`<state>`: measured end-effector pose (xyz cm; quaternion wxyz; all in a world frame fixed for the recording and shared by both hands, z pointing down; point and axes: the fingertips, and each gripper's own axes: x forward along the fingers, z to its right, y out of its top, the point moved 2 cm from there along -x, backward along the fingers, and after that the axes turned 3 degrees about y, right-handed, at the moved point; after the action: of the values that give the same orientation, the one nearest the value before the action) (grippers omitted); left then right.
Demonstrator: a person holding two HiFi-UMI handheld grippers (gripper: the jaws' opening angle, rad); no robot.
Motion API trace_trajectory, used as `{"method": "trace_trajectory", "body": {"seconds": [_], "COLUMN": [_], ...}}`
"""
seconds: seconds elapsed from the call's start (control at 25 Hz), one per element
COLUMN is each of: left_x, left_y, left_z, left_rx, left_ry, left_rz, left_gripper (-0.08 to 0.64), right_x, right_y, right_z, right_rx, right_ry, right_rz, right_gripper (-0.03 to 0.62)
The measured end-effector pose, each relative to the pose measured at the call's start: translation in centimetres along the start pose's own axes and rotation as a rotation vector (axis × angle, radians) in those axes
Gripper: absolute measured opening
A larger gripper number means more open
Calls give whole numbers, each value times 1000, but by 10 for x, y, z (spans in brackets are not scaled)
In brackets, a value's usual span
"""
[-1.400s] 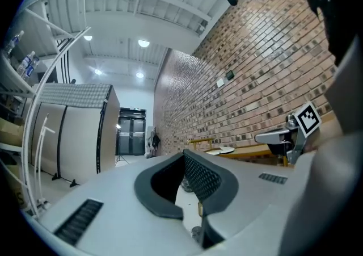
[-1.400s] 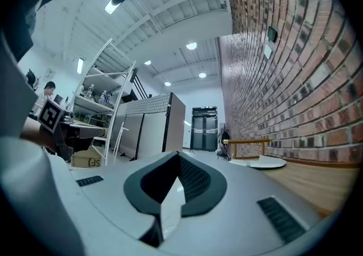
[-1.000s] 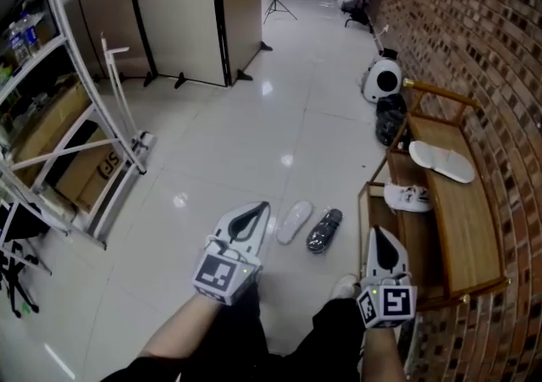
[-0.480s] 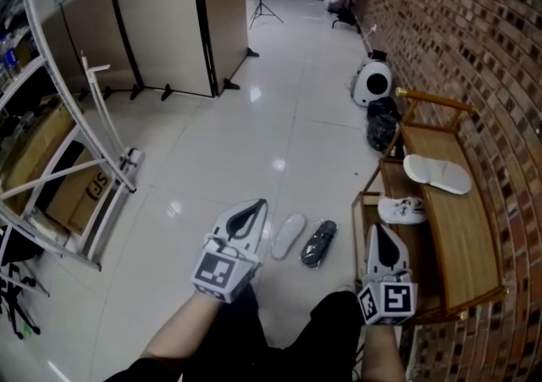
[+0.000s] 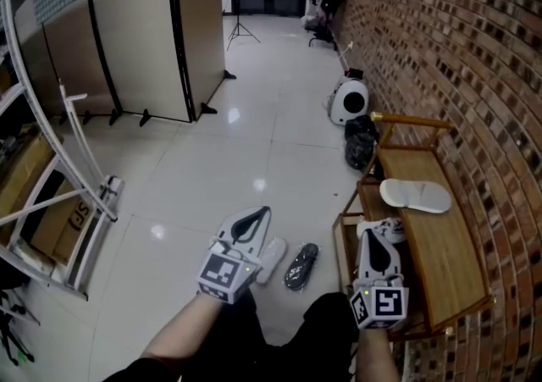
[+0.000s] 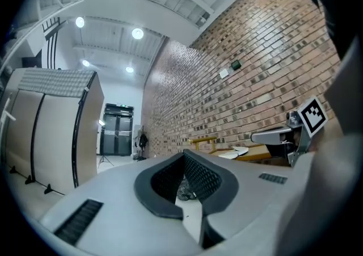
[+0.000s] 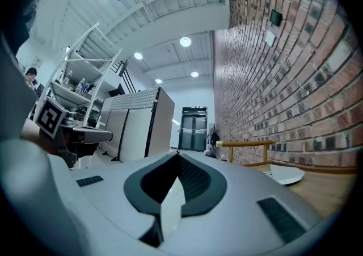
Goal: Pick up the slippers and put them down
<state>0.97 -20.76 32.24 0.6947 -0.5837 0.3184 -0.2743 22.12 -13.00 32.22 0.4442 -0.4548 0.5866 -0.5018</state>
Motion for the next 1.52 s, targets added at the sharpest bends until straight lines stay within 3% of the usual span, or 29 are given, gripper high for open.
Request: {"method": "trace_trajectory", "body": {"seconds": [0.24,0.56,0.88,1.08,1.2,1.32,1.4,1.52], "left_x": [35,33,36,50,63,78,89,102], "left_y": [18,18,19,19,14,9,8,8], "left_z": [18,26,21,22,27,35,47,83], "left_rx": [-8,-69,-26,-60,-129,-257,-381,-568], "left_ry": [-61,-58,-65,-80,-108,-160,-254,-497], "left_rz": [34,23,17,30,21,5,2,-38], "left_gripper": [2,2,2,2,2,2,2,2], "right_x": [-8,-18,-14,-18,-24,-28,-30,-34], "right_y": [19,8,8,7,1,-1,1,4], "right_z": [31,36,39,48,58,66,72,80], "right_rx": [1,22,43,39,55,53,43,30], "right_ry": [-78,-84,-88,-104,-143,-162,-170,-190], "right_rz": [16,23,28,20,-2,-8,-6,-11], "right_gripper": [9,8,9,8,9,8,9,9]}}
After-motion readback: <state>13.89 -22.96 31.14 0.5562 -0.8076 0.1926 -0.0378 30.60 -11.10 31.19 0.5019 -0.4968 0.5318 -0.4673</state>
